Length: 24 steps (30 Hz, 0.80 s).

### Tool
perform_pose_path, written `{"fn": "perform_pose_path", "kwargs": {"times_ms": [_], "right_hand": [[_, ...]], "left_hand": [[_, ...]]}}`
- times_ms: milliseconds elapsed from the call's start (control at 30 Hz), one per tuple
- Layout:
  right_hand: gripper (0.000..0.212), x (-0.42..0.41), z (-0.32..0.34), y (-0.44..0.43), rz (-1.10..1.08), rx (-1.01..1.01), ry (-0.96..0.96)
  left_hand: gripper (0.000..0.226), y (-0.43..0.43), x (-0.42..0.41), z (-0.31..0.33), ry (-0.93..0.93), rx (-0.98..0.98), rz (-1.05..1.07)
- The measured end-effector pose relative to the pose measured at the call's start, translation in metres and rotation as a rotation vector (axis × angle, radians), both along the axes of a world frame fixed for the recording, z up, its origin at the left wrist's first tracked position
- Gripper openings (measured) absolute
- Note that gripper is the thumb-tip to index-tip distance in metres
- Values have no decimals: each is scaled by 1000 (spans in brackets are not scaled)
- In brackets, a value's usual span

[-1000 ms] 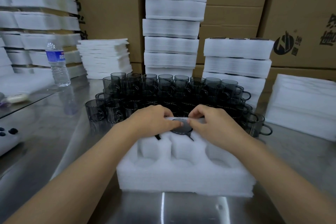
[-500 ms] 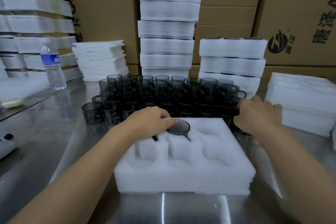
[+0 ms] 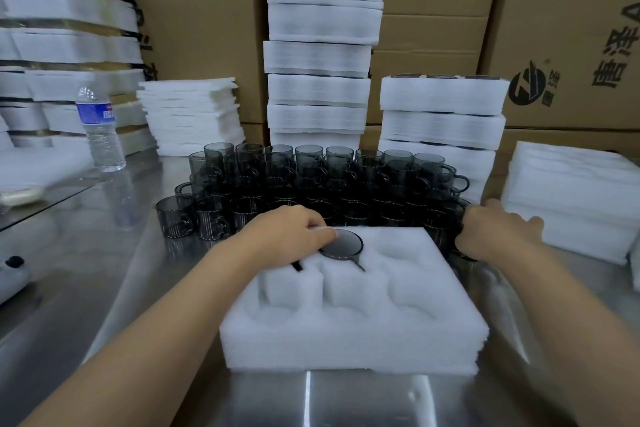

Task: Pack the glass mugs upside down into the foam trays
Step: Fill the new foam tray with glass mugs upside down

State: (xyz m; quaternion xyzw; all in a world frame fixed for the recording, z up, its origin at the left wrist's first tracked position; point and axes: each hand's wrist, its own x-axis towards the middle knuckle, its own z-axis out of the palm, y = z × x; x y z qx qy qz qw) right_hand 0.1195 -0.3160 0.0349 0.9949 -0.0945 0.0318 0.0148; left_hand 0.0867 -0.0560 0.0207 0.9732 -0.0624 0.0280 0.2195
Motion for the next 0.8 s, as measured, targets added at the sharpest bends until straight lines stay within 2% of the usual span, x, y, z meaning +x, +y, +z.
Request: {"fn": "perform_pose_path", "kwargs": {"times_ms": [67,333,567,800], "right_hand": [[3,1,1,-1,-2,18,-4],[25,10,4,-10,55,168,39],[22,11,11,-23,52,-8,26],[22,4,22,-25,-14,80,-104]], "left_hand": [[32,0,0,0,1,1,3],[32,-2,-2,1,2,9,8],[31,-2,-2,2,1,16,-1],[25,-3,-3,2,-28,-11,-31]]}}
